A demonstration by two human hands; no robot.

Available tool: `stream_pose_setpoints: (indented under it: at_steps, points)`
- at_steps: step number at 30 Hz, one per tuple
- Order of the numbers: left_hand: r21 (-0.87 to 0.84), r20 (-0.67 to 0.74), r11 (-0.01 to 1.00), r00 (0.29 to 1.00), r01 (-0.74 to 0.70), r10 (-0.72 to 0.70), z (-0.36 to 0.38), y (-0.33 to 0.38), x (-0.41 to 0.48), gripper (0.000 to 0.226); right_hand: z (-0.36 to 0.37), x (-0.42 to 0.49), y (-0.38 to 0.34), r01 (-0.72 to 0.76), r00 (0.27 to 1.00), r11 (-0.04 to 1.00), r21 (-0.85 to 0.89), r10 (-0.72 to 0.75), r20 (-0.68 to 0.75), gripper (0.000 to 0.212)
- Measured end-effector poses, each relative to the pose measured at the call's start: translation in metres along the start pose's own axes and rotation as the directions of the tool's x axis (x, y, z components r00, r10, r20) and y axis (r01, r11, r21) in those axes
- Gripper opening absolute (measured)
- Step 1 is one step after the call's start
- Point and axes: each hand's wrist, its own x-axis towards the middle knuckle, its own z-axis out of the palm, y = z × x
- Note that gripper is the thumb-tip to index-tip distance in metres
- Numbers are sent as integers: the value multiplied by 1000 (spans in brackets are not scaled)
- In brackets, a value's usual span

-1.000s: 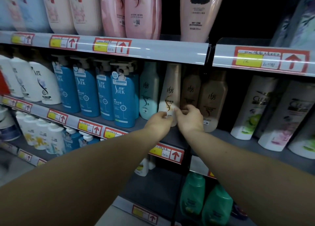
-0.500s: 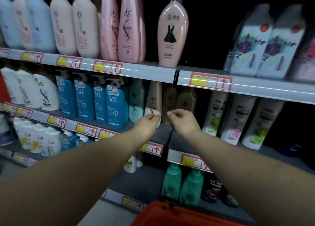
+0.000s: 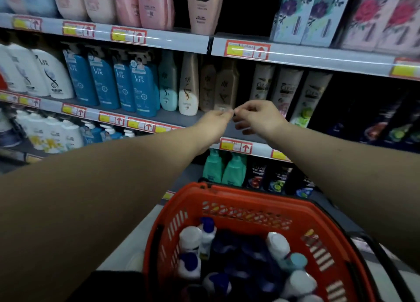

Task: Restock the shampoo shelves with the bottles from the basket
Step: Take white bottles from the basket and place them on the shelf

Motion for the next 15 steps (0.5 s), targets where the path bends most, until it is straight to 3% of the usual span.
stream_pose_setpoints:
  at_steps: [5, 15]
  points:
    - [74, 70, 997, 998, -9, 4, 25, -18, -24, 28, -16, -34, 22, -52, 996, 998, -33, 55, 72, 12]
    - [288, 185, 950, 966, 120, -179, 48, -108, -38, 40, -10, -81, 123, -266, 945, 957, -116, 282, 163, 11]
